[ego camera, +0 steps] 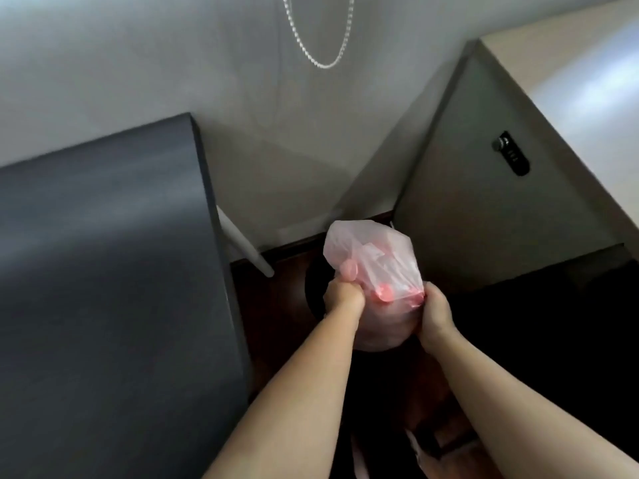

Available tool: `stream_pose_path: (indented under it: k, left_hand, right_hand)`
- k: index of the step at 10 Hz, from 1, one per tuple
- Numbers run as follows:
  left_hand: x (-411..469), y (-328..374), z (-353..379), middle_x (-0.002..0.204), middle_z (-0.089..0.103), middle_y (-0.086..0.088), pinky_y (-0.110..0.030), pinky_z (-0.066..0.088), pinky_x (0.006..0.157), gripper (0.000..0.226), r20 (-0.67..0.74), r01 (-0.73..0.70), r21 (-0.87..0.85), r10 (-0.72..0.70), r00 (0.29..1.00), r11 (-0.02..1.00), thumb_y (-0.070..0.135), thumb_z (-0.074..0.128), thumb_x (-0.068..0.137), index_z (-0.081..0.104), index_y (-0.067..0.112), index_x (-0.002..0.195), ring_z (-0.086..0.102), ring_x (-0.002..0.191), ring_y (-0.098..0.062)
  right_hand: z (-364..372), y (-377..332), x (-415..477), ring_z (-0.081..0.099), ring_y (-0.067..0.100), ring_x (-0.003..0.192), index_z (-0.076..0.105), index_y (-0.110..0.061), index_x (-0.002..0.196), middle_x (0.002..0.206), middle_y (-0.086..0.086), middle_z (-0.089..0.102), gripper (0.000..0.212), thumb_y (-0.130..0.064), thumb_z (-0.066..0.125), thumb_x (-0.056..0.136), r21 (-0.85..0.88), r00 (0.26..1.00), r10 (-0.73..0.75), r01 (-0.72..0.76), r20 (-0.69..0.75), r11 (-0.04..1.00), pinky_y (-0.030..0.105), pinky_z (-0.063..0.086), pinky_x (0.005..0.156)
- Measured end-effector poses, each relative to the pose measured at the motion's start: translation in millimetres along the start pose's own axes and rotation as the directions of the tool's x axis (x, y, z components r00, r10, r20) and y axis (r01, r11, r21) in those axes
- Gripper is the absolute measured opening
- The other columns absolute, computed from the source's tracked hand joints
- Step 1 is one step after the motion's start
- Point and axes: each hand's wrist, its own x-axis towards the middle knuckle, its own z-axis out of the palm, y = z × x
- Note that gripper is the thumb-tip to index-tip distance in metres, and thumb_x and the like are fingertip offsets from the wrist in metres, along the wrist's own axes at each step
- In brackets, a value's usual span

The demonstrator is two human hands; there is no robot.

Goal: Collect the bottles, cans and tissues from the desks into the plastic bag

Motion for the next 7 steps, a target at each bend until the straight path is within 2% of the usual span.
stream_pose_path:
  k: [1,2,3,4,5,6,7]
  left_hand:
    - [35,-8,12,0.120,0.063,-0.016,-0.041,0.048,0.098,0.037,-0.022,0.014,0.006,-0.014,1.000,1.000,0.029,0.044,0.095,0.060,0.007,0.120,0.060,0.111,-0.034]
    - [64,-16,18,0.122,0.062,-0.017,-0.038,0.046,0.098,0.039,-0.042,0.008,-0.016,-0.009,0.999,1.000,0.028,0.038,0.099,0.060,0.005,0.120,0.057,0.114,-0.035]
    - [78,-27,18,0.124,0.061,-0.014,-0.037,0.044,0.099,0.038,-0.034,0.052,-0.067,-0.054,0.998,0.996,0.034,0.040,0.098,0.061,0.012,0.122,0.056,0.115,-0.034]
    - [85,-32,17,0.129,0.057,-0.012,-0.038,0.041,0.102,0.037,-0.032,0.129,-0.139,-0.135,0.990,0.982,0.041,0.047,0.094,0.064,0.020,0.119,0.051,0.119,-0.033]
    - [92,-32,19,0.130,0.057,-0.011,-0.041,0.040,0.105,0.032,-0.010,0.134,-0.144,-0.136,0.991,0.981,0.039,0.057,0.088,0.067,0.025,0.115,0.050,0.120,-0.034]
    - [82,-23,16,0.125,0.061,-0.014,-0.039,0.046,0.100,0.034,0.011,0.127,-0.115,-0.126,0.992,0.985,0.027,0.051,0.095,0.062,0.015,0.124,0.058,0.113,-0.034]
    - [74,-21,14,0.140,0.050,-0.011,-0.030,0.045,0.099,0.041,0.003,0.075,0.038,-0.075,0.997,0.996,0.022,0.041,0.099,0.047,0.011,0.138,0.052,0.123,-0.028]
  right_hand:
    - [6,19,36,0.056,0.021,0.074,0.062,-0.017,0.056,0.064,0.002,0.062,0.035,-0.022,0.045,0.086,-0.038,1.000,-0.018,0.018,-0.004,0.999,0.035,0.043,0.074]
    - [14,29,58,0.057,0.025,0.083,0.061,-0.015,0.064,0.074,0.007,0.062,0.017,-0.026,0.051,0.072,-0.071,0.999,-0.029,0.032,0.038,0.997,0.037,0.043,0.077]
    - [17,36,69,0.058,0.027,0.092,0.063,-0.014,0.078,0.089,0.009,0.062,0.025,-0.029,0.051,0.063,-0.140,0.999,-0.005,0.012,0.052,0.990,0.047,0.048,0.087]
    - [18,36,66,0.061,0.026,0.105,0.065,-0.015,0.089,0.101,0.008,0.067,0.032,-0.032,0.053,0.065,-0.179,0.999,-0.012,0.019,0.038,0.984,0.051,0.045,0.100]
    - [18,34,65,0.059,0.028,0.111,0.066,-0.013,0.092,0.098,0.007,0.067,0.028,-0.030,0.055,0.073,-0.189,0.999,-0.021,0.029,0.044,0.982,0.050,0.045,0.101]
    - [18,30,62,0.057,0.030,0.111,0.063,-0.024,0.082,0.104,0.015,0.065,0.013,-0.025,0.051,0.086,-0.237,0.999,-0.016,0.024,0.036,0.971,0.050,0.044,0.102]
    - [19,27,55,0.057,0.022,0.101,0.062,-0.028,0.081,0.107,0.008,0.063,0.011,-0.026,0.052,0.086,-0.263,0.999,-0.026,0.035,0.039,0.964,0.044,0.046,0.100]
